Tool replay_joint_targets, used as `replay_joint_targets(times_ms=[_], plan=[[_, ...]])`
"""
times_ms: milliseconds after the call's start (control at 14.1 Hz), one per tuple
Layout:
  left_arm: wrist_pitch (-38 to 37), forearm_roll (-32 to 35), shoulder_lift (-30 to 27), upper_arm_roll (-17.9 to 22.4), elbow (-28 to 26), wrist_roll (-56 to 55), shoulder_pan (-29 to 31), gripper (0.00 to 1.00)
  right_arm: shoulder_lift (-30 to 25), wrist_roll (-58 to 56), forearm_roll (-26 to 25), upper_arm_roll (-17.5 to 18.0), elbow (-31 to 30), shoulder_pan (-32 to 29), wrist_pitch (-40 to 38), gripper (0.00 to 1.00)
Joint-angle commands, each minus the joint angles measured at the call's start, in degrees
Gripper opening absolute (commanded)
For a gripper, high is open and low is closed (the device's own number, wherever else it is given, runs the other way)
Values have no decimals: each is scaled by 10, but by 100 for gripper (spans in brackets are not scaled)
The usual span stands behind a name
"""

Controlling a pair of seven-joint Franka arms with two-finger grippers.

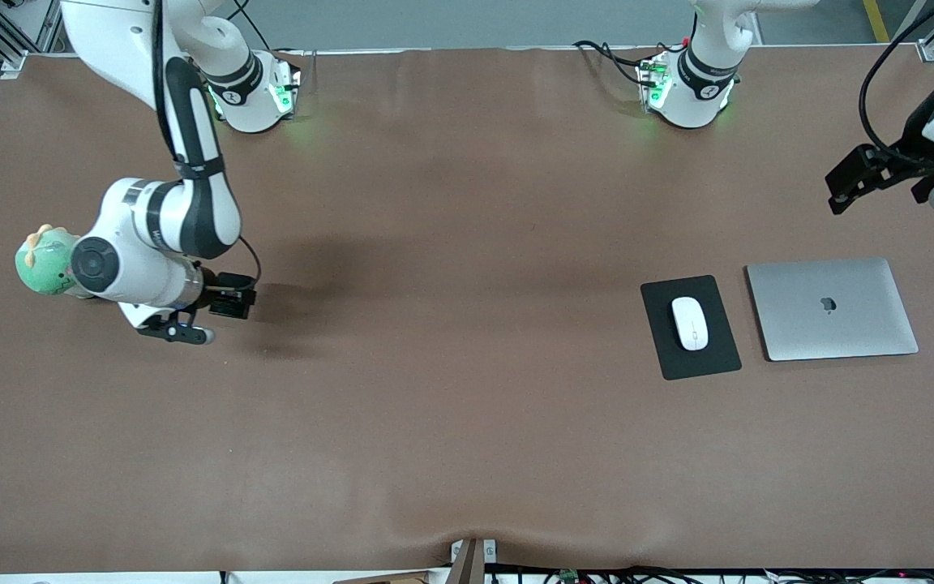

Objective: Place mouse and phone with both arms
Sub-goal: 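Release the mouse and raise the left gripper while the right gripper lifts the phone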

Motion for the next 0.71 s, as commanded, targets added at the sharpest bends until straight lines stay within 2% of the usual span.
replay_joint_targets(times_ms=[0, 213, 498, 640], plan=[[-2, -20, -29, 50, -30, 48, -26, 100, -32, -59, -10, -16, -67, 0, 56, 0], [-18, -21, -30, 51, -27, 53, -25, 100, -30, -124, -10, -42, -98, -15, 92, 0], [-17, -21, -21, 48, -23, 52, -21, 100, -24, -198, -10, -41, -110, -67, 113, 0], [-18, -21, -23, 48, -20, 54, -17, 100, -20, -212, -7, -39, -133, -74, 156, 0]])
